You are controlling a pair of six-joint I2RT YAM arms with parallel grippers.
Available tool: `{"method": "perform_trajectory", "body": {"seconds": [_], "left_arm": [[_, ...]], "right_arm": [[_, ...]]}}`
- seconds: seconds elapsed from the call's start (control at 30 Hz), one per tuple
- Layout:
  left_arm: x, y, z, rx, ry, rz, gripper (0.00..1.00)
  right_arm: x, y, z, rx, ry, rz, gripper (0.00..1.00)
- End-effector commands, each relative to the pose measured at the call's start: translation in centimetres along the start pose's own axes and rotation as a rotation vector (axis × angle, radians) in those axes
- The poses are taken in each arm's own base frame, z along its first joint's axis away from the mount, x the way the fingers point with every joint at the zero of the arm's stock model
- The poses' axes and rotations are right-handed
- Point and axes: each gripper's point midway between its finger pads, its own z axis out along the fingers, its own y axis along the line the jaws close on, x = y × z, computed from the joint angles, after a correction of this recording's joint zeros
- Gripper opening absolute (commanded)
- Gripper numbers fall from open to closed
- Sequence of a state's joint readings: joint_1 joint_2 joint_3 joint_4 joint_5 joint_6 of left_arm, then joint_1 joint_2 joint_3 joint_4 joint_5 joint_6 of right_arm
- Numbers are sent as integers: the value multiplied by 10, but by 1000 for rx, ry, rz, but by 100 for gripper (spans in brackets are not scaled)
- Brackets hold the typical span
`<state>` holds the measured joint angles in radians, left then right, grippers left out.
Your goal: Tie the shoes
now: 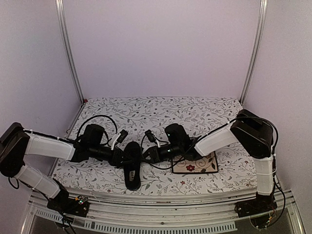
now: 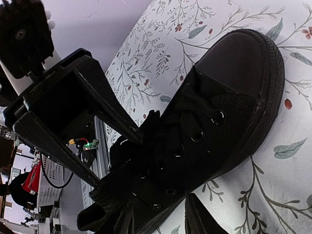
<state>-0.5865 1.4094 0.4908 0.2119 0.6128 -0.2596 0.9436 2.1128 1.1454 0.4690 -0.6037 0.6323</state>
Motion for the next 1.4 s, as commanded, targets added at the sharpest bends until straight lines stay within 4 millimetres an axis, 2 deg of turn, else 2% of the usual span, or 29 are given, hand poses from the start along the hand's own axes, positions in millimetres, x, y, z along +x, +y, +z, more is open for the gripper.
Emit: {"method": "perform_trajectory", "body": {"seconds": [0.0, 0.33, 0.43, 0.57, 0.83, 1.1, 1.37], "left_arm": [[-3, -2, 5, -3, 9, 29, 40], [-1, 0, 9, -11, 25, 29, 25], [-1, 1, 9, -15, 27, 29, 21], [0, 2, 10, -21, 30, 29, 17], [-1, 5, 9, -42, 30, 30, 14], [0, 8, 8, -59, 32, 30, 14], [0, 9, 8, -69, 34, 29, 13]], "right_arm": [[1, 10, 9, -56, 20, -29, 34], [5, 10, 16, -86, 43, -31, 20], [7, 11, 17, -94, 49, -31, 10], [7, 11, 17, -94, 46, -27, 3], [2, 7, 3, -26, -15, -26, 2], [14, -9, -26, 69, -52, 18, 2], [28, -22, -44, 121, -56, 66, 2]]}}
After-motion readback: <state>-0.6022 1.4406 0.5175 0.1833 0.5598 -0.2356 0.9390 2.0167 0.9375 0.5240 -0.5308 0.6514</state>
